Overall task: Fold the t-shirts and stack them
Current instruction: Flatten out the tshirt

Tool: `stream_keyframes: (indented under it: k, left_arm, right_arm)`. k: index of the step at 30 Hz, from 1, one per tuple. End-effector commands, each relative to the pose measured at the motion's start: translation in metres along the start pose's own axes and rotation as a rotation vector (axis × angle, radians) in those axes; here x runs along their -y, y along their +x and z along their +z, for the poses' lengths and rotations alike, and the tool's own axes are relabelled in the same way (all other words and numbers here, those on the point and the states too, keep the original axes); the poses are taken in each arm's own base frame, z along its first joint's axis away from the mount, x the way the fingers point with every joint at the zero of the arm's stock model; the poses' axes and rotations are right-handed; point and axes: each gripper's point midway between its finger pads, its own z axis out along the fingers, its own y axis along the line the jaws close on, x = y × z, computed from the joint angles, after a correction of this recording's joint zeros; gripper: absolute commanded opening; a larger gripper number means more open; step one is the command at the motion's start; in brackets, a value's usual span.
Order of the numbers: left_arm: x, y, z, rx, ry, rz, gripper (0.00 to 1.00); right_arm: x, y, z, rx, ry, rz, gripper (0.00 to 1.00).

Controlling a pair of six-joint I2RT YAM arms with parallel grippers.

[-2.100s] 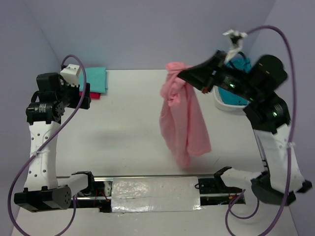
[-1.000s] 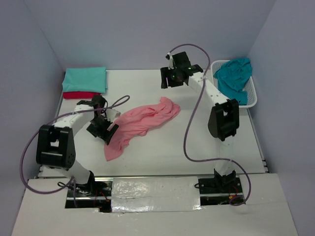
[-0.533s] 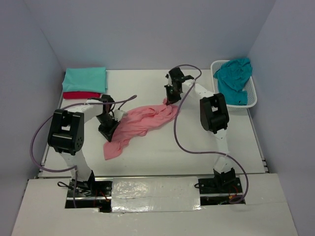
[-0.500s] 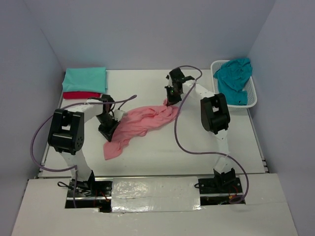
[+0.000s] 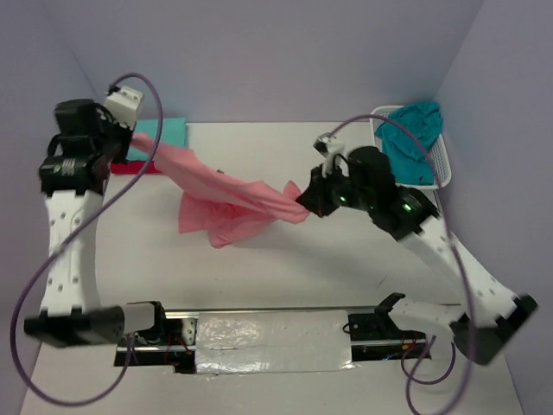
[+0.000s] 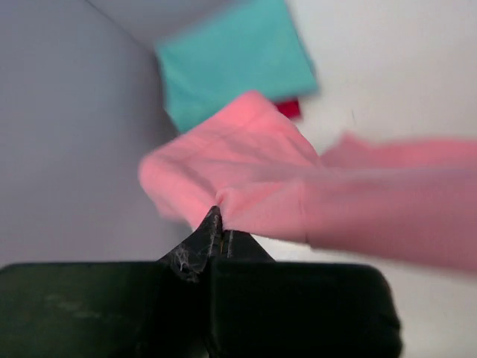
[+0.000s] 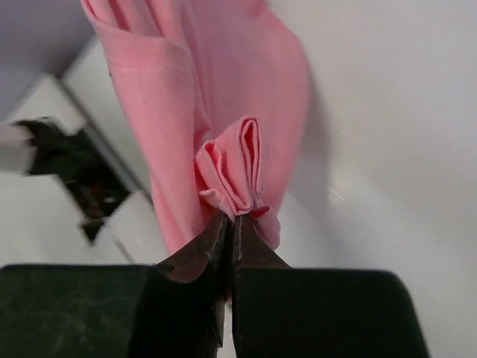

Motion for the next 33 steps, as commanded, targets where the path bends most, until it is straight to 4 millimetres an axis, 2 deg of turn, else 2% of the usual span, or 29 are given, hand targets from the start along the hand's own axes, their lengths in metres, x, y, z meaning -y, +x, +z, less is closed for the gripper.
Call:
stream_keyframes:
  k: [1, 4, 5, 6, 8, 9, 11, 12, 13, 14, 15, 16, 17, 18, 19, 20, 21, 22, 23, 24, 25, 26, 27, 28, 29, 30, 31, 32, 33]
  left_arm:
    - [-0.032, -0.055, -0.088, 0.246, -0.173, 0.057, 0.00]
    - [-0.057, -0.110, -0.142, 0.451, -0.274, 0.034, 0.00]
    - [-0.060, -0.120, -0.145, 0.477, -0.278, 0.029, 0.00]
    - [-0.065, -0.130, -0.130, 0.474, -0.272, 0.020, 0.00]
    - [-0.068, -0.151, -0.120, 0.506, -0.261, 0.010, 0.00]
    - [-0.071, -0.156, -0.084, 0.465, -0.261, 0.004, 0.00]
    - [-0.061, -0.177, -0.054, 0.458, -0.250, 0.033, 0.00]
    - [-0.045, -0.181, -0.002, 0.399, -0.212, 0.062, 0.00]
    - [-0.041, -0.198, 0.012, 0.423, -0.224, 0.092, 0.00]
    - [-0.025, -0.208, 0.032, 0.412, -0.215, 0.115, 0.00]
    - [0.000, -0.198, 0.100, 0.328, -0.168, 0.153, 0.00]
    - [0.004, -0.217, 0.110, 0.361, -0.179, 0.177, 0.00]
    - [0.023, -0.221, 0.134, 0.351, -0.170, 0.198, 0.00]
    - [0.050, -0.201, 0.197, 0.277, -0.140, 0.233, 0.00]
    - [0.059, -0.206, 0.218, 0.307, -0.161, 0.248, 0.00]
    - [0.090, -0.190, 0.257, 0.269, -0.146, 0.279, 0.00]
    - [0.105, -0.183, 0.274, 0.264, -0.143, 0.292, 0.00]
    - [0.130, -0.183, 0.287, 0.279, -0.128, 0.304, 0.04]
    - [0.151, -0.164, 0.310, 0.243, -0.107, 0.321, 0.21]
    - [0.164, -0.161, 0.315, 0.238, -0.090, 0.310, 0.50]
    - [0.182, -0.159, 0.315, 0.239, -0.060, 0.304, 0.64]
    - [0.190, -0.159, 0.309, 0.233, -0.021, 0.297, 0.95]
    - [0.217, -0.148, 0.307, 0.225, 0.087, 0.296, 0.99]
    - [0.226, -0.147, 0.298, 0.231, 0.134, 0.306, 0.99]
    - [0.219, -0.173, 0.265, 0.300, 0.137, 0.296, 0.99]
    - [0.228, -0.162, 0.260, 0.279, 0.168, 0.318, 0.99]
    - [0.233, -0.170, 0.242, 0.298, 0.185, 0.318, 0.99]
    - [0.225, -0.186, 0.214, 0.332, 0.192, 0.304, 0.99]
    - [0.229, -0.174, 0.201, 0.274, 0.245, 0.310, 0.99]
  right_arm:
    - [-0.052, 0.016, -0.054, 0.048, -0.208, -0.020, 0.00]
    - [-0.088, 0.014, -0.093, 0.143, -0.371, -0.004, 0.00]
    - [-0.094, 0.012, -0.101, 0.164, -0.399, 0.003, 0.00]
    - [-0.100, 0.008, -0.110, 0.200, -0.427, 0.010, 0.00]
    - [-0.098, 0.009, -0.106, 0.201, -0.422, 0.021, 0.00]
    - [-0.095, 0.008, -0.097, 0.186, -0.410, 0.020, 0.00]
    - [-0.090, 0.008, -0.079, 0.152, -0.387, 0.022, 0.00]
    - [-0.083, 0.008, -0.057, 0.116, -0.356, 0.042, 0.00]
    - [-0.069, 0.002, -0.042, 0.119, -0.286, 0.081, 0.00]
    - [-0.056, -0.003, -0.030, 0.116, -0.233, 0.127, 0.00]
    - [-0.039, -0.004, -0.005, 0.091, -0.183, 0.192, 0.00]
    - [-0.010, -0.009, 0.007, 0.094, -0.117, 0.335, 0.00]
    - [0.008, -0.008, 0.017, 0.087, -0.074, 0.433, 0.00]
    - [0.032, -0.003, 0.037, 0.064, -0.028, 0.540, 0.00]
    - [0.059, 0.010, 0.046, 0.050, 0.021, 0.709, 0.00]
    - [0.071, 0.014, 0.053, 0.058, 0.034, 0.769, 0.00]
    - [0.084, 0.024, 0.068, 0.066, 0.046, 0.809, 0.03]
    - [0.104, 0.027, 0.073, 0.088, 0.108, 0.866, 0.15]
    - [0.119, 0.039, 0.085, 0.065, 0.148, 0.903, 0.43]
    - [0.128, 0.039, 0.089, 0.062, 0.161, 0.921, 0.49]
    - [0.135, 0.041, 0.093, 0.055, 0.169, 0.936, 0.54]
    - [0.147, 0.046, 0.100, 0.038, 0.196, 0.937, 0.62]
    - [0.150, 0.041, 0.100, 0.038, 0.216, 0.915, 0.64]
    - [0.157, 0.040, 0.101, 0.036, 0.246, 0.888, 0.64]
    - [0.165, 0.048, 0.099, 0.010, 0.305, 0.842, 0.65]
    - [0.168, 0.042, 0.096, 0.017, 0.311, 0.806, 0.65]
    - [0.170, 0.040, 0.095, 0.015, 0.318, 0.769, 0.65]
    - [0.175, 0.042, 0.094, -0.002, 0.339, 0.731, 0.62]
    - [0.183, 0.042, 0.089, -0.025, 0.380, 0.634, 0.60]
